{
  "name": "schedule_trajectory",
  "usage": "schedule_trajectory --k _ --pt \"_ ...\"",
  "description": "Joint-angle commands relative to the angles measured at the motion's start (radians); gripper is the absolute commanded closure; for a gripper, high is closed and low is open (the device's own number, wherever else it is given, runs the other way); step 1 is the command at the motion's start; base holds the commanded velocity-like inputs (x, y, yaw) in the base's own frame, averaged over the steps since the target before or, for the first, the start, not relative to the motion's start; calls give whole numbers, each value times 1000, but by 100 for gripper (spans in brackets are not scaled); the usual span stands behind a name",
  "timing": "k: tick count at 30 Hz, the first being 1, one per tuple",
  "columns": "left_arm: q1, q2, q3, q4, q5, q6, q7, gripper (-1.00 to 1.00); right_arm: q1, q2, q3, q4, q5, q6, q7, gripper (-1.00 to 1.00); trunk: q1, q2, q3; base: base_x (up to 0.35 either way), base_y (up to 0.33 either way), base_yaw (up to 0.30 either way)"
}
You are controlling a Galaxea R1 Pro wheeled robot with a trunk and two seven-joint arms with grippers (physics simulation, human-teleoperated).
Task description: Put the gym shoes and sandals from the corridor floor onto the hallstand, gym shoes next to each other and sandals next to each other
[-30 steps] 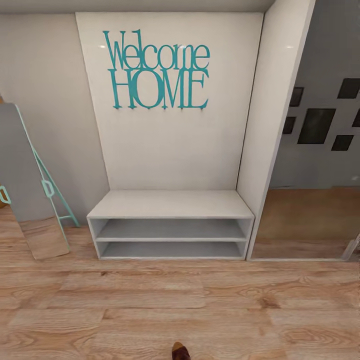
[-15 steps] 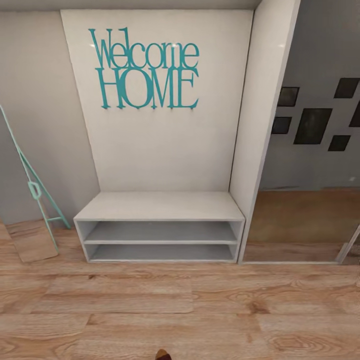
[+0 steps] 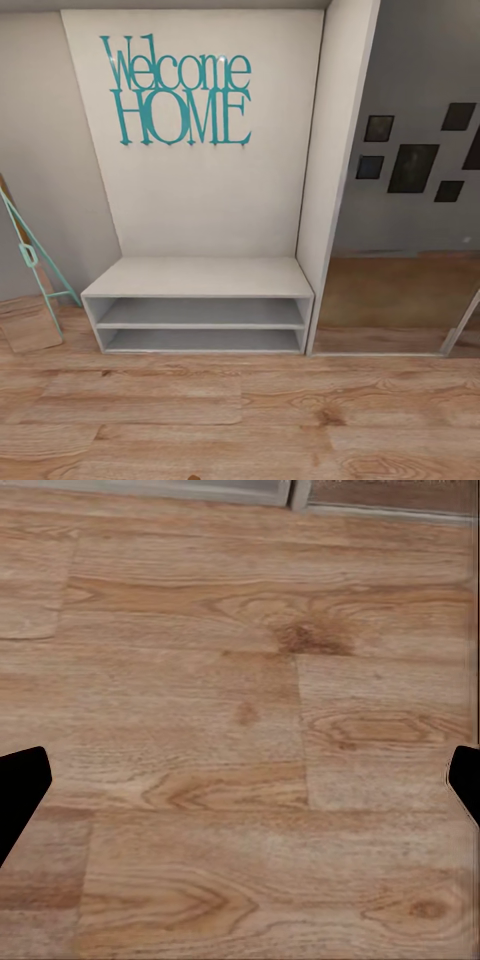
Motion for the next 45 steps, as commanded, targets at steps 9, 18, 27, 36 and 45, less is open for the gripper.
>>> schedule_trajectory --k 9,18,27,36,45 --pt "-1 0 0 1 24 -4 1 -100 0 1 0 0 -1 -3 0 -100 0 0 -1 51 -272 176" --pt "-1 1 0 1 35 -5 1 -100 -1 2 0 0 -1 -3 0 -100 0 0 -1 7 -273 265" --pt "-1 1 1 1 40 -5 1 -100 0 2 0 0 -1 -3 0 -100 0 0 -1 1 -273 278" --pt "-1 5 1 1 41 -6 1 -100 0 2 0 0 -1 -3 0 -100 0 0 -1 10 -273 279" --pt "-1 7 1 1 42 -6 1 -100 -1 3 0 1 -1 -3 0 -100 0 0 -1 96 -268 279"
